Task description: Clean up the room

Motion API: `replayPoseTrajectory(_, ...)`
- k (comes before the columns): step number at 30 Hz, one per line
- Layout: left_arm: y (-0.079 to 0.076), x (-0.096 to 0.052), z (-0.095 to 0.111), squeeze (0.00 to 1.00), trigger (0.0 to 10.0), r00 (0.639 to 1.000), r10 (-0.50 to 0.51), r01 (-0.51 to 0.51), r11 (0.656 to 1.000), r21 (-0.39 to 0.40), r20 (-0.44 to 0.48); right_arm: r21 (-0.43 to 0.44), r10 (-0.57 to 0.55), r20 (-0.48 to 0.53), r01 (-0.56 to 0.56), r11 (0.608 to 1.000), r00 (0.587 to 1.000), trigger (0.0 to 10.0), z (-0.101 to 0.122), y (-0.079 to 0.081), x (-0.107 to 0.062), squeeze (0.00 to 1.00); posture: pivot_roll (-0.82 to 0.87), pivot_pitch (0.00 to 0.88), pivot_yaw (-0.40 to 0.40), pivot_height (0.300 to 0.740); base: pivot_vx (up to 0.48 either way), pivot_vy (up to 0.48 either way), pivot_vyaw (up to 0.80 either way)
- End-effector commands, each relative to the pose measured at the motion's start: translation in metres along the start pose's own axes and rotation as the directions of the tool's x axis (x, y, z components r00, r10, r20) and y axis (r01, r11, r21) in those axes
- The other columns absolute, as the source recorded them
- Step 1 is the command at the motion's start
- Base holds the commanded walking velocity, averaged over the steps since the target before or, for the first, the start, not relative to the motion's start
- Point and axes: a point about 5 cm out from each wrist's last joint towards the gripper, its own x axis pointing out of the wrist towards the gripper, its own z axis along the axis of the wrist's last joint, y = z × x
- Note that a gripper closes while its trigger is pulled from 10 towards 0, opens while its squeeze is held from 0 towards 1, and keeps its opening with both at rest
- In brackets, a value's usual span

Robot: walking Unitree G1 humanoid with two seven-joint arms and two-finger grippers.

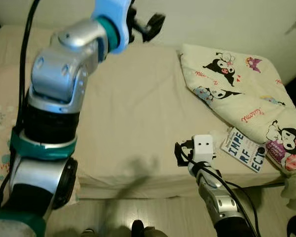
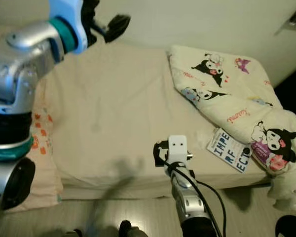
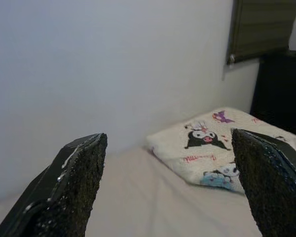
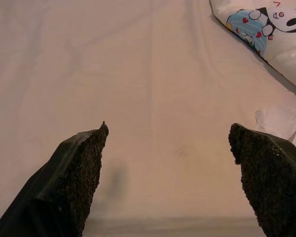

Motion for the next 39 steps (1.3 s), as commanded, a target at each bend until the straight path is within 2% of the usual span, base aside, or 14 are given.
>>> replayPoseTrajectory(1, -0.005, 0.000, 0.001, 0.00, 10.0, 1.000, -0.026, 0.026, 0.999, -0.034, -0.006, -0.002, -0.014, -0.043, 0.014, 1.000, 0.999, 10.0, -0.011, -0.006, -0.005, 0.00, 0.13, 0.193, -0.155, 0.740, 0.000, 0.000, 0.00)
replayPoseTrajectory(6, -0.009, -0.002, 0.000, 0.00, 10.0, 0.998, -0.061, 0.059, 0.995, -0.086, -0.020, -0.014, -0.013, -0.046, 0.012, 1.000, 0.999, 10.0, -0.011, -0.009, -0.008, 0.00, 0.12, 0.199, -0.145, 0.740, 0.000, 0.000, 0.00)
replayPoseTrajectory(9, -0.015, -0.001, -0.001, 0.00, 10.0, 0.996, -0.083, 0.081, 0.996, -0.028, -0.038, -0.016, -0.015, -0.045, 0.014, 1.000, 0.999, 10.0, -0.011, -0.010, -0.008, 0.00, 0.12, 0.199, -0.145, 0.740, 0.000, 0.000, 0.00)
replayPoseTrajectory(13, -0.022, 0.004, 0.000, 0.00, 10.0, 0.995, -0.097, 0.096, 0.995, -0.030, -0.033, -0.013, -0.015, -0.054, 0.014, 1.000, 0.998, 10.0, -0.013, -0.008, -0.011, 0.00, 0.13, 0.201, -0.137, 0.740, 0.000, 0.000, 0.00)
replayPoseTrajectory(16, -0.021, 0.004, 0.000, 0.00, 10.0, 0.995, -0.089, 0.089, 0.996, -0.023, -0.032, -0.012, -0.015, -0.055, 0.014, 1.000, 0.998, 10.0, -0.014, -0.007, -0.011, 0.00, 0.13, 0.201, -0.137, 0.740, 0.000, 0.000, 0.00)
replayPoseTrajectory(19, -0.014, 0.002, 0.003, 0.00, 10.0, 0.998, -0.060, 0.060, 0.998, -0.005, -0.035, -0.013, -0.012, -0.057, 0.011, 1.000, 0.998, 10.0, -0.013, -0.007, -0.012, 0.00, 0.13, 0.207, -0.142, 0.740, 0.000, 0.000, 0.00)
replayPoseTrajectory(21, -0.012, 0.001, 0.005, 0.00, 10.0, 0.998, -0.060, 0.059, 0.998, -0.019, -0.030, -0.014, -0.010, -0.059, 0.010, 1.000, 0.998, 10.0, -0.013, -0.007, -0.012, 0.00, 0.13, 0.207, -0.142, 0.740, 0.000, 0.000, 0.00)
replayPoseTrajectory(24, -0.014, -0.002, 0.001, 0.00, 10.0, 0.994, -0.100, 0.097, 0.993, -0.062, -0.043, -0.017, -0.007, -0.061, 0.006, 1.000, 0.998, 10.0, -0.013, -0.007, -0.012, 0.00, 0.13, 0.207, -0.142, 0.740, 0.000, 0.000, 0.00)
replayPoseTrajectory(33, -0.023, 0.002, 0.002, 0.00, 10.0, 0.990, -0.134, 0.132, 0.990, -0.039, -0.044, -0.008, -0.009, -0.063, 0.009, 1.000, 0.998, 10.0, -0.014, -0.005, -0.013, 0.00, 0.13, 0.206, -0.133, 0.740, 0.000, 0.000, 0.00)
replayPoseTrajectory(39, -0.018, -0.001, 0.009, 0.00, 10.0, 0.996, -0.086, 0.085, 0.996, -0.028, -0.022, -0.002, -0.017, -0.068, 0.017, 1.000, 0.998, 10.0, -0.015, -0.006, -0.014, 0.00, 0.14, 0.203, -0.132, 0.740, 0.000, 0.000, 0.00)
